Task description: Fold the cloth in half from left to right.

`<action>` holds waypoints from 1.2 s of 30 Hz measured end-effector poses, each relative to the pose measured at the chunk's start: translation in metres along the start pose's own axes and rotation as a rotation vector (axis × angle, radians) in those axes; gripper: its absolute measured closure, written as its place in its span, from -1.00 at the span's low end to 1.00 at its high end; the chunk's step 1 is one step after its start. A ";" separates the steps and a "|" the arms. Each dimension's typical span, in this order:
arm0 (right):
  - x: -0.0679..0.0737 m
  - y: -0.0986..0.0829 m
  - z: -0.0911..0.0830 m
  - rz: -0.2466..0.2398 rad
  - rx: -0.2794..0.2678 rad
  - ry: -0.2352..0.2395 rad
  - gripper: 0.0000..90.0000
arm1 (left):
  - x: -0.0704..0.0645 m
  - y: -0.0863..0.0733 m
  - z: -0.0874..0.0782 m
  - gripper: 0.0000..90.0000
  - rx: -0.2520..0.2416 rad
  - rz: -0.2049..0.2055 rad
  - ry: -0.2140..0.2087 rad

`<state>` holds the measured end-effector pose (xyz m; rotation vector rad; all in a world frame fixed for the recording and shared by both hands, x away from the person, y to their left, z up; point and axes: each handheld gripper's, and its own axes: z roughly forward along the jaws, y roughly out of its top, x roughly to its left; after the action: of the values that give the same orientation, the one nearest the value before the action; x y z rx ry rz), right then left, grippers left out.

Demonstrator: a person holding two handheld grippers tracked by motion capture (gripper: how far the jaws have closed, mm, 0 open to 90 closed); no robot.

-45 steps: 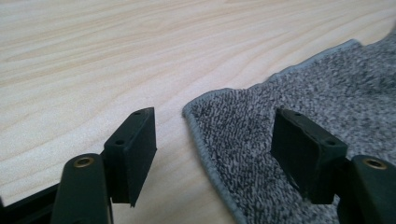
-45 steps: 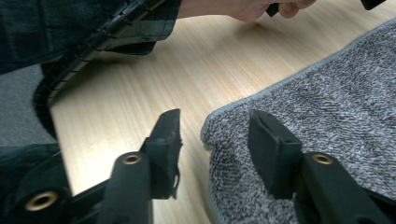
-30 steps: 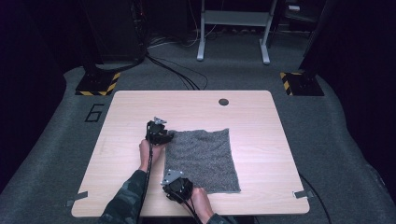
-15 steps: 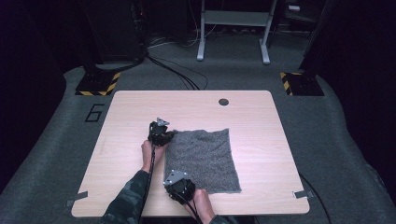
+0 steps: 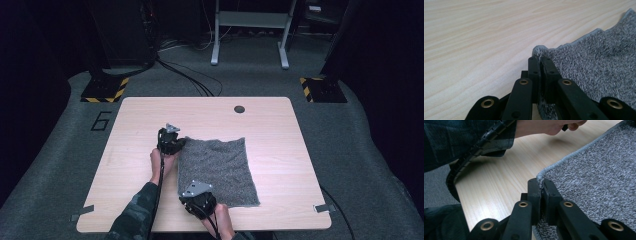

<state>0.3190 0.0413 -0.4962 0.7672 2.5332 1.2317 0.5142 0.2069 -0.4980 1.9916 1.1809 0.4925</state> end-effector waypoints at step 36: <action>-0.011 0.006 -0.048 0.017 -0.128 -0.044 0.90 | -0.020 0.052 -0.022 0.91 -0.004 0.052 0.008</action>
<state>0.3110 0.0066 -0.4615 0.7794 2.3912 1.3514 0.5198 0.1836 -0.4427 2.0228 1.1339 0.5293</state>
